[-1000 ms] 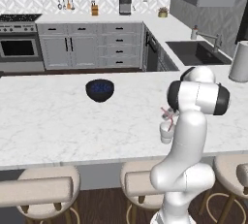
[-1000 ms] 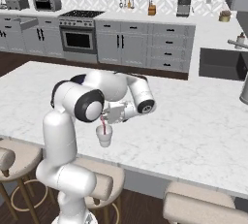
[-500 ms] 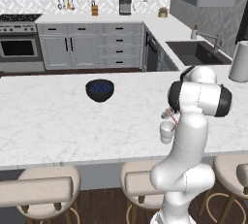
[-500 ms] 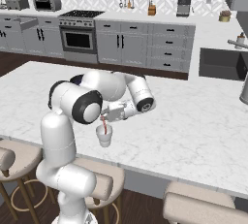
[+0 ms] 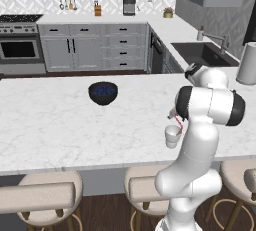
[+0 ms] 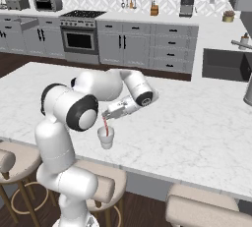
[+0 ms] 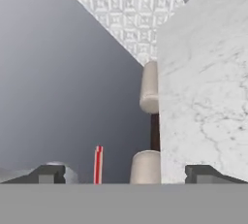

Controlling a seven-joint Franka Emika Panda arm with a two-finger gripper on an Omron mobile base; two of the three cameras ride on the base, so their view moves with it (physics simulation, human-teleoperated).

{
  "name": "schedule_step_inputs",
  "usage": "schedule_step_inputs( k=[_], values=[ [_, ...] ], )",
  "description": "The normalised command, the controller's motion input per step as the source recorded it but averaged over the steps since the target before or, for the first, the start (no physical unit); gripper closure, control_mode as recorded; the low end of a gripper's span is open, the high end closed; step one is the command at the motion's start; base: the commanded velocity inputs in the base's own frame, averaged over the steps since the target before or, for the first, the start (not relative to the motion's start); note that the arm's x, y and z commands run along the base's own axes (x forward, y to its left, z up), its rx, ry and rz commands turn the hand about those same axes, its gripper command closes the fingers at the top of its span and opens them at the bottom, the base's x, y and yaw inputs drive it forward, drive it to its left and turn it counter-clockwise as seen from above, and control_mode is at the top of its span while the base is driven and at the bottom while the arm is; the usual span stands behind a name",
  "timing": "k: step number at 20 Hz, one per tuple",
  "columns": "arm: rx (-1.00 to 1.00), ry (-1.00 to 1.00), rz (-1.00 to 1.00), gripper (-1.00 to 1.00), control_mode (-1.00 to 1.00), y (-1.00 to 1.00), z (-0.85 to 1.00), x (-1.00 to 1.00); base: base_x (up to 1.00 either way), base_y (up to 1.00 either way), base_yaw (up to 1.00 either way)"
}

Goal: Take a straw from the drawer in front and place it inside the glass cup on the dining counter.

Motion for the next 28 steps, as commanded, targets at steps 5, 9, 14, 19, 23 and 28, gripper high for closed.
schedule_step_inputs(
  k=[5, 9, 14, 19, 23, 28],
  values=[
    [-0.26, -0.21, -0.13, -1.0, -1.0, 0.0, 0.01, 0.09, 0.0, 0.0, 0.0],
    [-0.3, -0.29, -0.17, -1.0, -1.0, 0.04, 0.12, -0.01, 0.0, 0.0, 0.0],
    [-0.34, -0.36, -0.19, -1.0, -1.0, 0.18, 0.18, -0.26, 0.0, 0.0, 0.0],
    [-0.37, -0.41, -0.21, -1.0, -1.0, 0.35, 0.22, -0.69, 0.0, 0.0, 0.0],
    [-0.35, -0.37, -0.23, -1.0, -1.0, 0.39, 0.32, -0.79, 0.0, 0.0, 0.0],
    [-0.28, -0.23, -0.22, -1.0, -1.0, 0.37, 0.54, -0.64, 0.0, 0.0, 0.0]
  ],
)
